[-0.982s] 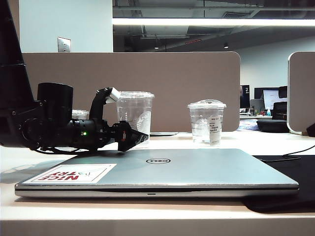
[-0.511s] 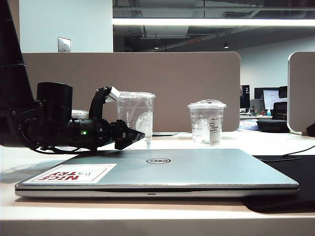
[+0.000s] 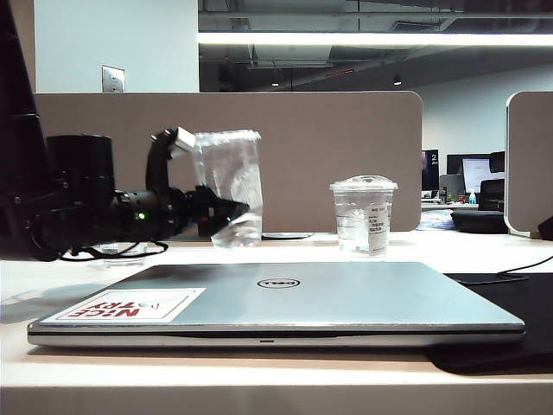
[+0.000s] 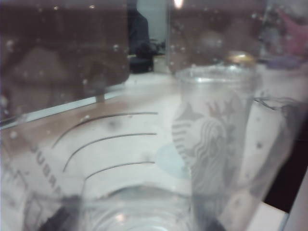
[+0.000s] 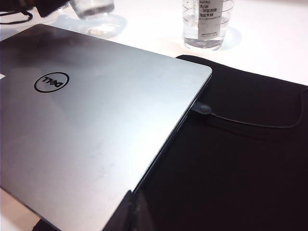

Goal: Pick up the coffee cup on the middle and place it on the left side of the laptop.

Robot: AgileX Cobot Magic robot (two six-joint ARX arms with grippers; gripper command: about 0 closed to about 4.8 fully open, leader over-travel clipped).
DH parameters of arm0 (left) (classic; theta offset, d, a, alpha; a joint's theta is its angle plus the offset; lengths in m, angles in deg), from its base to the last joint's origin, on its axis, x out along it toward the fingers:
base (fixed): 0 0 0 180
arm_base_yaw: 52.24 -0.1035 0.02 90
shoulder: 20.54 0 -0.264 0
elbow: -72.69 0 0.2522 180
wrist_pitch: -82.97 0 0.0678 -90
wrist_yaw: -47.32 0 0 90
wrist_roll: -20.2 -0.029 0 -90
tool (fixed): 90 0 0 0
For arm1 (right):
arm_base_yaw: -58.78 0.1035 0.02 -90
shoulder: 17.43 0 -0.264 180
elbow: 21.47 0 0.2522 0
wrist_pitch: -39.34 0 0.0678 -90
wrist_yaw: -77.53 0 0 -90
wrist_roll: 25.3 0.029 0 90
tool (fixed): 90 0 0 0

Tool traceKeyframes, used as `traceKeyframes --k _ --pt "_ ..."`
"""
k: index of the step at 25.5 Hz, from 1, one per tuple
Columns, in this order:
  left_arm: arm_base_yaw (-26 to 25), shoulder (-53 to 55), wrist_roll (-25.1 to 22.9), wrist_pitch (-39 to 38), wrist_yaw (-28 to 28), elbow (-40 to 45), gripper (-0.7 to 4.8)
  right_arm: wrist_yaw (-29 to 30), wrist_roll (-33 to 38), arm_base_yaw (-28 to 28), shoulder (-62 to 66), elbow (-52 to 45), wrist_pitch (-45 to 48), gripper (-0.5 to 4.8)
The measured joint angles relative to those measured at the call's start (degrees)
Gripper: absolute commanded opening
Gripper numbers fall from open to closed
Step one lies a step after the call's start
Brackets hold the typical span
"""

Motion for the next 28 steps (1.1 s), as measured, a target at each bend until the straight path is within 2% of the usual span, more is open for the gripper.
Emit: traceKeyframes --k 3,5,9,14,20,24,28 --pt "-1.31 -3.08 0.76 0.04 -1.16 3.32 2.87 0.02 0.0 0.0 0.0 0.0 0.0 -0.05" --pt "-3.06 -7.54 0.68 -0.13 -1.27 8.7 3.28 0.0 0.02 0.0 0.0 0.0 -0.02 -0.05" --pt "-8.5 -19.37 -2.62 0.66 1.62 22.23 3.28 0.0 0.02 0.0 0.0 0.0 -0.02 -0.05" --pt "-11.74 -25.81 -4.94 0.85 5.51 31.65 3.28 0.02 0.0 0.0 -0.02 0.02 -0.02 -0.05" --pt "-14.01 -26.36 -5.14 1.99 7.74 40.06 3.28 0.0 0.0 0.0 -0.02 0.0 -0.02 -0.05" --pt "-13.99 -26.4 -5.35 2.12 7.98 41.11 3.27 0.0 0.02 0.0 -0.02 0.0 -0.02 -0.05" --pt "-14.71 -26.29 -6.38 0.2 12.52 42.86 3.27 0.0 0.0 0.0 -0.02 0.0 -0.02 -0.05"
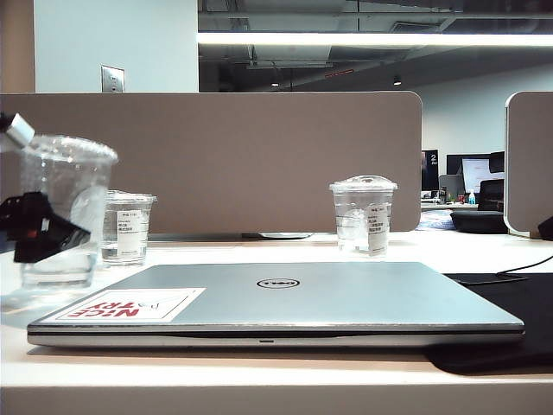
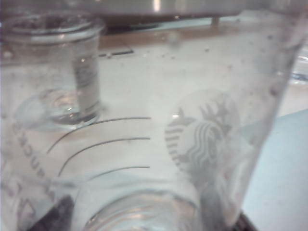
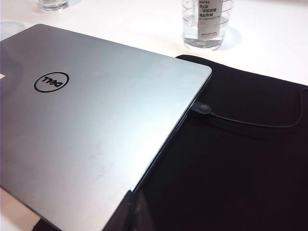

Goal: Pick up the coffee cup on the middle and place it on the left side of the laptop.

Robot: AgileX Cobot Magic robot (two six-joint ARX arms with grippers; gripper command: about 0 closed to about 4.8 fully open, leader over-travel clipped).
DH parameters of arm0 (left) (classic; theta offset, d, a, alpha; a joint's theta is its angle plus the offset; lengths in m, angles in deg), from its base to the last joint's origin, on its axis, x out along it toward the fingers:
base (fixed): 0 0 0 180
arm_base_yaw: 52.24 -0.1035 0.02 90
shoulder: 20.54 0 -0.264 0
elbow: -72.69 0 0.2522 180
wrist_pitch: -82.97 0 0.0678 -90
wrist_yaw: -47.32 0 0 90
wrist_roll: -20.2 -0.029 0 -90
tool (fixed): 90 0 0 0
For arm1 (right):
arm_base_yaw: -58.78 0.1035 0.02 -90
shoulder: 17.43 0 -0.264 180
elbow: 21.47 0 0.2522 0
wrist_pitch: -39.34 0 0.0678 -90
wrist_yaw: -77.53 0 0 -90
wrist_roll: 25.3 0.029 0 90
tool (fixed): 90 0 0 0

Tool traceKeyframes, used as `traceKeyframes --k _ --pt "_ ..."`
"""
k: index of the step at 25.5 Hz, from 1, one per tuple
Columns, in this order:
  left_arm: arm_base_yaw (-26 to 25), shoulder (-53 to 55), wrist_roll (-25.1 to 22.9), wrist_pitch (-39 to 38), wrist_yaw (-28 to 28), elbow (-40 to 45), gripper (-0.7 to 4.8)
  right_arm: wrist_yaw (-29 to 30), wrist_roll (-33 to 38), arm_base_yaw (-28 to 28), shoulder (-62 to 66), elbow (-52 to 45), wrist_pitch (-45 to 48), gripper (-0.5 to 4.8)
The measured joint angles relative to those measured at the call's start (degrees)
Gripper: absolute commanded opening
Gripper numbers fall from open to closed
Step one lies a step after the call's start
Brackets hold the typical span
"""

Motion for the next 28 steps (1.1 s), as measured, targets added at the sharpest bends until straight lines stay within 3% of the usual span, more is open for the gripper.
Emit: traceKeyframes --k 14,17,28 --pt "0.0 0.2 -0.22 -3.02 0.48 -0.09 3.46 0.0 0.0 0.0 0.0 0.0 0.0 -0.05" --pt "0.0 0.17 -0.2 -3.08 0.61 -0.09 4.79 0.0 0.0 0.0 0.0 0.0 0.0 -0.05" --pt "0.0 -3.63 0.68 -4.2 0.87 4.7 4.79 0.0 0.0 0.0 -1.62 0.0 0.0 -0.05"
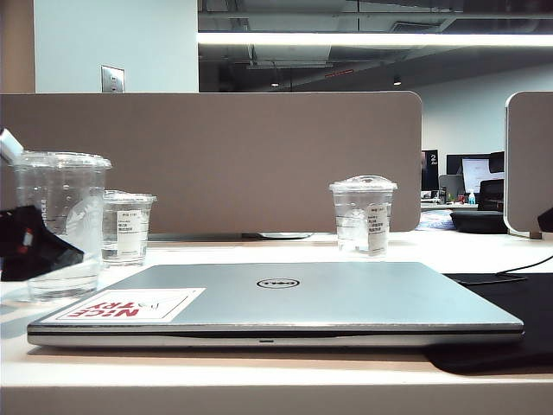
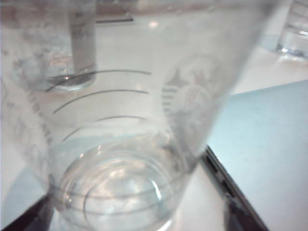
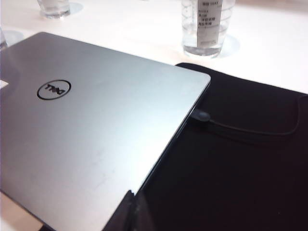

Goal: Pick up the coffee cup on the middle and place it on the left side of the laptop.

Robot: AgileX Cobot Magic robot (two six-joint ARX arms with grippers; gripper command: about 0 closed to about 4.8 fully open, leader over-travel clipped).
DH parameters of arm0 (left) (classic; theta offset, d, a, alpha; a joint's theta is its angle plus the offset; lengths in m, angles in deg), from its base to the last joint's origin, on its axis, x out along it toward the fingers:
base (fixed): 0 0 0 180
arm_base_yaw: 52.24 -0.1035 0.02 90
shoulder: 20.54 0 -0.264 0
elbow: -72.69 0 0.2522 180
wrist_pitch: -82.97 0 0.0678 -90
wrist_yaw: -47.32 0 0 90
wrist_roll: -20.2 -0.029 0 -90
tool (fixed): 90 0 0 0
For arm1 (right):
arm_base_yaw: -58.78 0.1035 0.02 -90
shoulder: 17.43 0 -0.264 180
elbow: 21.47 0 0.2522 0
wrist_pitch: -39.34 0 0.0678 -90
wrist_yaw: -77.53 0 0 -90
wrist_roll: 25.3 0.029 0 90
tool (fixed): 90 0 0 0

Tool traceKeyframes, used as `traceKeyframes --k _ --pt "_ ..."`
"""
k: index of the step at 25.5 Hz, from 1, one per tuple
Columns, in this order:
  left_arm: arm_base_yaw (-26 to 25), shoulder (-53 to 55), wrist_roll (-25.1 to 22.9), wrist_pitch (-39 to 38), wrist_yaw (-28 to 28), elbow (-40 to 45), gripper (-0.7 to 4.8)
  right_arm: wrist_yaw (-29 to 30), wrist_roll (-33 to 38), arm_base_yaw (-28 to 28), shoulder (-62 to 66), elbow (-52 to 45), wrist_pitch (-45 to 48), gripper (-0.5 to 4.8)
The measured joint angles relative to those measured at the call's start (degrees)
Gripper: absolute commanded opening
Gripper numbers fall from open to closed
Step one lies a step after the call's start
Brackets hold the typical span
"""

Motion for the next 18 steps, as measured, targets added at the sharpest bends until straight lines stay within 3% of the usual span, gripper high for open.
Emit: traceKeyframes --k 9,10,11,13,15,16,18 --pt "0.0 -14.99 0.61 1.4 1.99 9.79 4.79 0.0 0.0 0.0 -1.36 0.0 0.02 -0.05" --pt "0.0 -16.66 0.66 1.57 2.95 10.8 4.43 0.0 0.02 0.0 -1.42 0.0 -0.02 -0.05" --pt "0.0 -18.6 1.18 0.09 3.26 10.91 3.34 0.02 0.0 -0.11 -1.77 0.02 -0.02 -0.05" --pt "0.0 -23.04 2.43 -2.64 2.56 10.86 2.18 0.26 0.0 -1.53 -3.32 0.0 -0.2 -0.05" --pt "0.02 -25.73 3.34 -3.78 1.07 10.88 0.34 0.07 0.0 -3.98 -4.57 0.0 0.04 -0.05" --pt "0.02 -26.67 3.82 -4.13 0.76 10.86 -0.1 0.07 0.0 -5.64 -5.31 0.0 -0.07 -0.05" --pt "0.02 -28.85 5.31 -4.63 0.61 10.86 -0.05 0.09 0.0 -8.44 -6.54 0.0 -0.07 -0.05"
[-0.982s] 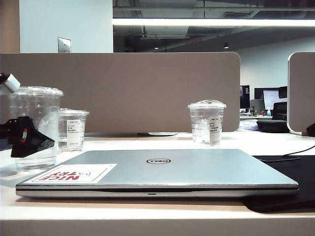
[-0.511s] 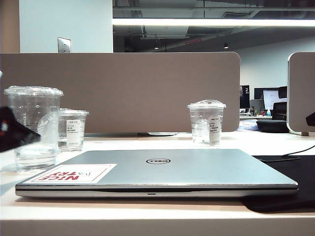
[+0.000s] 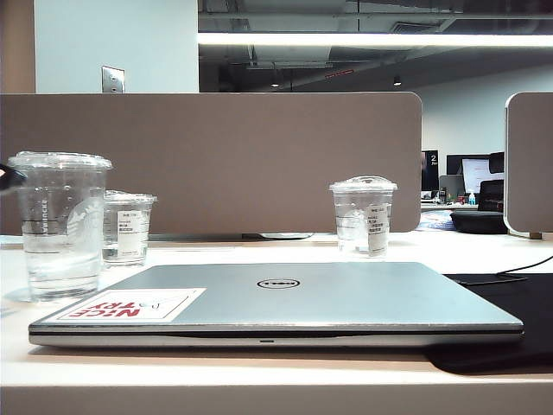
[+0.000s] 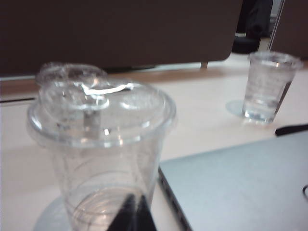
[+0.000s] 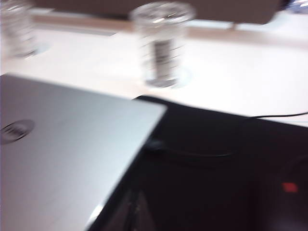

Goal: Pick up the coffee cup on the middle and place it on the left side of the laptop.

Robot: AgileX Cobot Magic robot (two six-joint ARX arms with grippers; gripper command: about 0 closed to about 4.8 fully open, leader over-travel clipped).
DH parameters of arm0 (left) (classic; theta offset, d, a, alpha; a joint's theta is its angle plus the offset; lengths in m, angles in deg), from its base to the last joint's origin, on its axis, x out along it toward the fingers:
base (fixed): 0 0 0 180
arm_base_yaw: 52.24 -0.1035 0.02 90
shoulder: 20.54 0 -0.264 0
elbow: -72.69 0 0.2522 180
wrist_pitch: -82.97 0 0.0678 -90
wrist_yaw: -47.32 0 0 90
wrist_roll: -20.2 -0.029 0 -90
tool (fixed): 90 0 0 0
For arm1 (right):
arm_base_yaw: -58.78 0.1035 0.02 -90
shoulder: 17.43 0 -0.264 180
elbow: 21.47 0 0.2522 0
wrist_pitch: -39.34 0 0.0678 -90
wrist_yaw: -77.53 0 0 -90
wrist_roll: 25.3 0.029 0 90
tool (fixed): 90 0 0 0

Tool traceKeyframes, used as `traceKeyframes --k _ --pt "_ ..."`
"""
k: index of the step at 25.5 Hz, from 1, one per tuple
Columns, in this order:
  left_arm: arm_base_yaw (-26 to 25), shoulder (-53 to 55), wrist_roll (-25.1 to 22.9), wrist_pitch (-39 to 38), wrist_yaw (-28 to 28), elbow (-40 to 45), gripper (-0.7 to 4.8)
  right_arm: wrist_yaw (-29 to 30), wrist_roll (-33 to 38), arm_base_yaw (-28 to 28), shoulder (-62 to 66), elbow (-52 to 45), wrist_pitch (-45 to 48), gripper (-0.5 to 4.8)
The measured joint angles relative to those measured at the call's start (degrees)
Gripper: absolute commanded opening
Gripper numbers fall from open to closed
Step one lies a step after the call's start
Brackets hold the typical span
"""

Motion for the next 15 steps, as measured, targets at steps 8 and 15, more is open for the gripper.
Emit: traceKeyframes --k 8,15 --pt "0.04 -17.79 4.52 -17.81 6.19 -0.02 -0.05 -0.04 0.02 -15.56 -6.75 0.0 0.07 -0.05" --pt "0.04 -34.53 1.22 -34.88 10.29 -0.02 -0.05 -0.11 0.0 -19.67 -7.04 0.0 0.09 -0.05"
